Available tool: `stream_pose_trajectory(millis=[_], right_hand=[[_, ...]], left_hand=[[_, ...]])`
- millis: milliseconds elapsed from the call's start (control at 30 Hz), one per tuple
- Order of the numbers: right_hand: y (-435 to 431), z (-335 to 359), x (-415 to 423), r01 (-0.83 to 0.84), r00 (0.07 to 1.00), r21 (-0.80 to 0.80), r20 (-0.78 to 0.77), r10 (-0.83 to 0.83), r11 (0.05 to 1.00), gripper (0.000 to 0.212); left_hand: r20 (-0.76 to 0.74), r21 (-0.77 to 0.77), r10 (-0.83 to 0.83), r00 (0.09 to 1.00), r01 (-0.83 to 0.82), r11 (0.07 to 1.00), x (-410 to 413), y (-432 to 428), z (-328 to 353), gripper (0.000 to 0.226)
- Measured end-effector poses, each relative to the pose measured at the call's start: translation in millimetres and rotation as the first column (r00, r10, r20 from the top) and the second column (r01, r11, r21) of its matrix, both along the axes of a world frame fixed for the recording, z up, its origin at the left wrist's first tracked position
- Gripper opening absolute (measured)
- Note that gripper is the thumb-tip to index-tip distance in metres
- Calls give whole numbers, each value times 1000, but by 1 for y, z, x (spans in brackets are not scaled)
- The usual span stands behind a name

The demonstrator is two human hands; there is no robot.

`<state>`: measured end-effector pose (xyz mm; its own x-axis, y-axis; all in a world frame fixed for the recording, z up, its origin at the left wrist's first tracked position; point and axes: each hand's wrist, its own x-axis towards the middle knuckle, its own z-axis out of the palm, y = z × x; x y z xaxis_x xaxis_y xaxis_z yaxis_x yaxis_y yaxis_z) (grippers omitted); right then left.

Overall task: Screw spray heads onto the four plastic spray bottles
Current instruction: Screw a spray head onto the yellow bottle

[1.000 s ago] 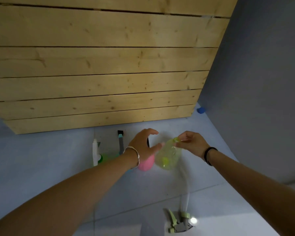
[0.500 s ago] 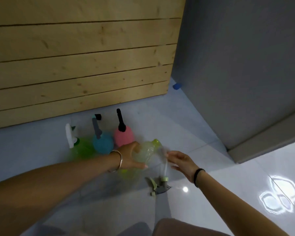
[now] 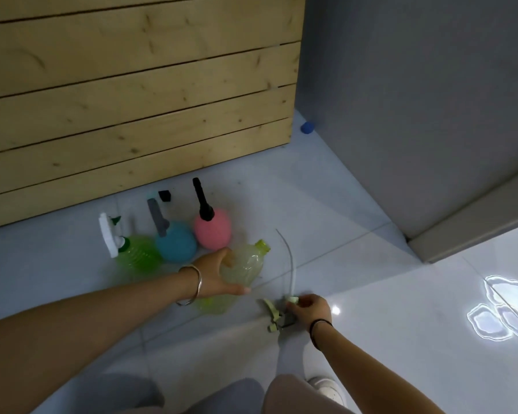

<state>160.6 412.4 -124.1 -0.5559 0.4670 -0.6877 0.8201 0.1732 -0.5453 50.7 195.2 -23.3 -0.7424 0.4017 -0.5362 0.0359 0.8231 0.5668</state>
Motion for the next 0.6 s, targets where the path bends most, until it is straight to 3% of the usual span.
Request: stream_pose_trajectory(millis=[100,267,367,600], right_hand=[[-3,2,-1,11,1000,2,-14,-11,1000,28],[7,27,-13,89,976,-161,-181,-118,983,23],[19,68,-32,113,941,-241,-285,-181,964,34],[38,204,-72,144,788,-430,-496,-366,891,18]], left_hand=[[5,17,9,1000,-9,1000,-2,1,3,98],[9,23,22,1000,-22,999,-6,8,23,92],[-20,55,29,999,-28,998,-12,17,49,80],[-150,276,201,968,-154,949,-27,27,134,73]])
